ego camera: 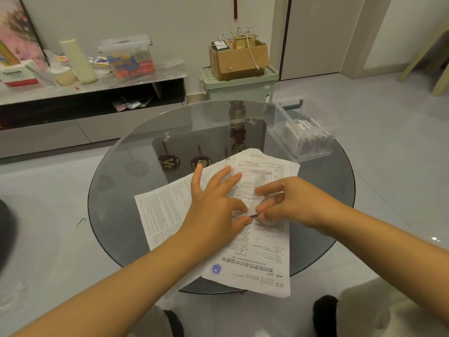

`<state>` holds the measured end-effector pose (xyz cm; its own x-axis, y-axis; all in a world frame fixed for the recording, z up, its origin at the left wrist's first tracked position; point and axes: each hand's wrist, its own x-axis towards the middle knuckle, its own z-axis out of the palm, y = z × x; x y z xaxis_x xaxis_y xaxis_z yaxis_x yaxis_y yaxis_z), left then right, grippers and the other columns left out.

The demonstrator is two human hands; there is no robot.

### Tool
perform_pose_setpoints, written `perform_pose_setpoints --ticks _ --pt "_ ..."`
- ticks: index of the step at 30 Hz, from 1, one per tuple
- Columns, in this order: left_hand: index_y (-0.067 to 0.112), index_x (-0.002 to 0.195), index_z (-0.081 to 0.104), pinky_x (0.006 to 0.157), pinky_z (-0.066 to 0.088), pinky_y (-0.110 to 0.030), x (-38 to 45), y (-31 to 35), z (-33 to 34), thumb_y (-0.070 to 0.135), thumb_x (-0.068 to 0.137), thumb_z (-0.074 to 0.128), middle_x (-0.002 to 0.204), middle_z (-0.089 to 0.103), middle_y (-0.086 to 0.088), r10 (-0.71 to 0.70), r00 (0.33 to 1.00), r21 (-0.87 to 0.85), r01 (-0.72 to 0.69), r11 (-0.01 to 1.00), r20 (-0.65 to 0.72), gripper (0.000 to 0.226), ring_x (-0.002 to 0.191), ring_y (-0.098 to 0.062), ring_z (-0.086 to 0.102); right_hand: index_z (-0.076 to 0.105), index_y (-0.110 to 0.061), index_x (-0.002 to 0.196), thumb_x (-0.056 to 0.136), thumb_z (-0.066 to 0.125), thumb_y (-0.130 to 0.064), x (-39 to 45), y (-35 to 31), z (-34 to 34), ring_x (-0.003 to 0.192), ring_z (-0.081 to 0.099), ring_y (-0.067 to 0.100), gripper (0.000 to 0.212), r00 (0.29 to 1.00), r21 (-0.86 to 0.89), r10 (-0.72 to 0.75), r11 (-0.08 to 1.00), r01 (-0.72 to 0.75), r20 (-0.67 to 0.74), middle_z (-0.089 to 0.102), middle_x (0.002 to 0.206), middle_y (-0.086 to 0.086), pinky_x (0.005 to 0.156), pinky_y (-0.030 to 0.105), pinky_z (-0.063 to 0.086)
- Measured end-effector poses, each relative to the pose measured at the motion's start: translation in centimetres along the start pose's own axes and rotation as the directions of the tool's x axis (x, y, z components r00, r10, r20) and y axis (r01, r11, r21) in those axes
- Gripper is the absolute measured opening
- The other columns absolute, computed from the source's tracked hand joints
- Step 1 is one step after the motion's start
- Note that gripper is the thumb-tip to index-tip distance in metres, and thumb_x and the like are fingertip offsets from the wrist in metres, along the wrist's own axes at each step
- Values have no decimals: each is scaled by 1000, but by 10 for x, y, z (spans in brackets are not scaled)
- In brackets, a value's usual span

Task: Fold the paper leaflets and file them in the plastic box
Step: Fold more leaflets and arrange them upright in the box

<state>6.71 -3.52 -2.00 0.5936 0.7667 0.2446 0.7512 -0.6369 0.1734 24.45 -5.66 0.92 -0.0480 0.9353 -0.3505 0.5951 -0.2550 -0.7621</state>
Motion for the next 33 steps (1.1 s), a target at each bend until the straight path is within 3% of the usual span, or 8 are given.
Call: perform_pose_setpoints --ticks 3,7,10,12,15,21,24,33 --pt "31 74 75 112 -16 -39 -3 -3 2 38 78 69 135 55 -4 -19 998 -35 17 999 -59 10 136 -25 38 57 -20 126 74 77 -18 -3 -3 2 91 62 6 56 997 -134 -70 989 65 -27 66 96 -10 86 20 47" --pt "33 96 73 114 -19 -37 -11 -9 1 39 87 61 149 35 12 -101 995 -126 98 987 -20 16 144 -6 12 61 -27 119 75 76 -28 -3 -4 6 90 48 4 46 970 -389 -220 907 164 -104 41 111 -10 68 10 39" --pt "27 95 74 116 11 -33 -16 -19 -2 32 86 65 137 49 12 -129 992 -242 123 962 -7 14 133 -7 35 67 -30 107 78 73 -30 -1 -2 8 97 40 6 29 944 -446 -298 871 206 -145 39 110 -8 77 16 35" --pt "23 93 74 99 33 -14 -19 -23 -4 25 85 67 122 60 11 -153 988 -330 140 933 -12 11 112 -2 49 70 -30 97 80 70 -30 1 -3 7 104 38 8 16 925 -460 -345 855 239 -160 42 108 -7 84 18 32" --pt "23 95 70 87 41 -5 -22 -28 -6 18 87 64 110 65 13 -190 982 -437 182 881 26 11 98 0 58 67 -30 84 83 67 -31 4 -7 5 109 39 8 1 924 -436 -358 859 269 -134 50 109 -10 93 22 32" --pt "26 78 52 69 44 -4 -22 -32 -8 17 90 59 85 62 14 -331 942 -552 305 776 55 17 82 -1 60 61 -27 84 85 64 -30 13 -8 14 89 56 7 5 947 -245 -293 935 255 -131 62 90 -13 63 8 38" --pt "26 90 52 63 43 -4 -19 -30 -8 23 88 63 85 63 13 -360 931 -581 322 747 54 12 75 0 59 59 -25 92 85 65 -32 21 -8 23 84 59 10 11 942 -199 -288 947 253 -171 62 91 -10 66 18 48" --pt "30 145 20 65 42 -4 -8 -31 -2 22 86 66 111 49 11 -388 916 -510 383 770 104 75 75 3 50 37 -24 130 82 69 -32 43 -6 38 98 54 19 58 939 -236 -244 954 187 -244 53 99 -9 89 34 47"
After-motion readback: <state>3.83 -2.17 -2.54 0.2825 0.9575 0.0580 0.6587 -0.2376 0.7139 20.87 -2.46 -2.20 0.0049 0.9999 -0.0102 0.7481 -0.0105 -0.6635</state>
